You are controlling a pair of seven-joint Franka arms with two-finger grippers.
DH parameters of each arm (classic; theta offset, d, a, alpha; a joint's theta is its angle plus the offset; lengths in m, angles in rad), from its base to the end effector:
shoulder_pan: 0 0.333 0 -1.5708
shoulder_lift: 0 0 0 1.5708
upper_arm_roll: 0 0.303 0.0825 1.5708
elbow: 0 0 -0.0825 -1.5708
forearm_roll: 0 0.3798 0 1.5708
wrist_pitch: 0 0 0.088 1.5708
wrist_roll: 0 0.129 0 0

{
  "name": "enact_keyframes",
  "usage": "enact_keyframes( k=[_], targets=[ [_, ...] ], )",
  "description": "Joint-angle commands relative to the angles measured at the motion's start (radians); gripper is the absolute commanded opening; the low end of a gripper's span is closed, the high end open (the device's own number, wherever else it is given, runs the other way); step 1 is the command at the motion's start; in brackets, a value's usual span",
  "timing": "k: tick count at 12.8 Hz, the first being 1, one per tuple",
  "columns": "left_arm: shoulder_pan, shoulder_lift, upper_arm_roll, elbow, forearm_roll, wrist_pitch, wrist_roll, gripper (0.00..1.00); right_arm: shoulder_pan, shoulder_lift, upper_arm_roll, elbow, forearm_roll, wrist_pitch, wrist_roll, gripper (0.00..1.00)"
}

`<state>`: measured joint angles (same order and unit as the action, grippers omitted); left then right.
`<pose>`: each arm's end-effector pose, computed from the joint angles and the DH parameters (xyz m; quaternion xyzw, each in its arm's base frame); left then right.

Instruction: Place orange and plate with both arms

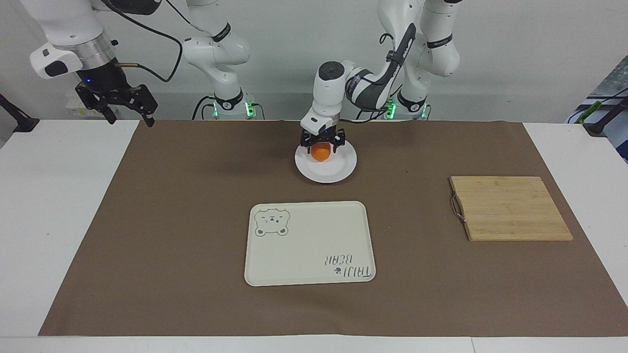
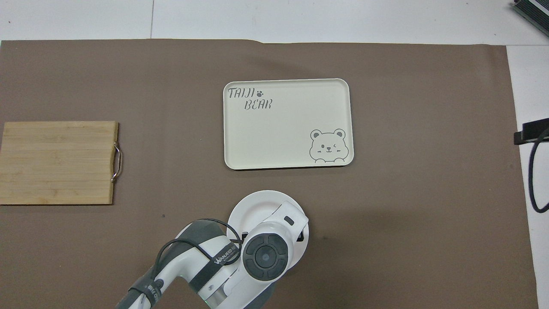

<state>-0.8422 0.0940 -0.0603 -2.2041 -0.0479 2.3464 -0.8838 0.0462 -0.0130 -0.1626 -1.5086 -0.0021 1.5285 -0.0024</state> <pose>0.3355 -0.4273 0.3116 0.9995 0.0072 -0.0007 0.0316 0.5395 -0.0640 0.6217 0.9982 -0.0570 0.0163 0.0010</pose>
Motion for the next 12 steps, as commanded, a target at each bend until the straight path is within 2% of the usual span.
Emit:
enact_keyframes(
  k=[1, 4, 8, 12],
  targets=[
    [0.017, -0.016, 0.014, 0.012, -0.012, 0.002, 0.035, 1.0, -0.009, -0.008, 0.008, -0.002, 0.022, -0.013, 0.016, 1.0],
    [0.078, -0.019, 0.02, 0.13, 0.0, -0.109, 0.135, 1.0, -0.009, -0.008, 0.008, -0.002, 0.022, -0.013, 0.016, 1.0],
    [0.296, -0.049, 0.02, 0.306, 0.003, -0.232, 0.374, 1.0, -0.009, -0.008, 0.008, -0.002, 0.022, -0.013, 0.016, 1.0],
    [0.515, -0.05, 0.02, 0.591, 0.0, -0.505, 0.665, 1.0, -0.009, -0.008, 0.008, -0.002, 0.022, -0.013, 0.016, 1.0]
  ],
)
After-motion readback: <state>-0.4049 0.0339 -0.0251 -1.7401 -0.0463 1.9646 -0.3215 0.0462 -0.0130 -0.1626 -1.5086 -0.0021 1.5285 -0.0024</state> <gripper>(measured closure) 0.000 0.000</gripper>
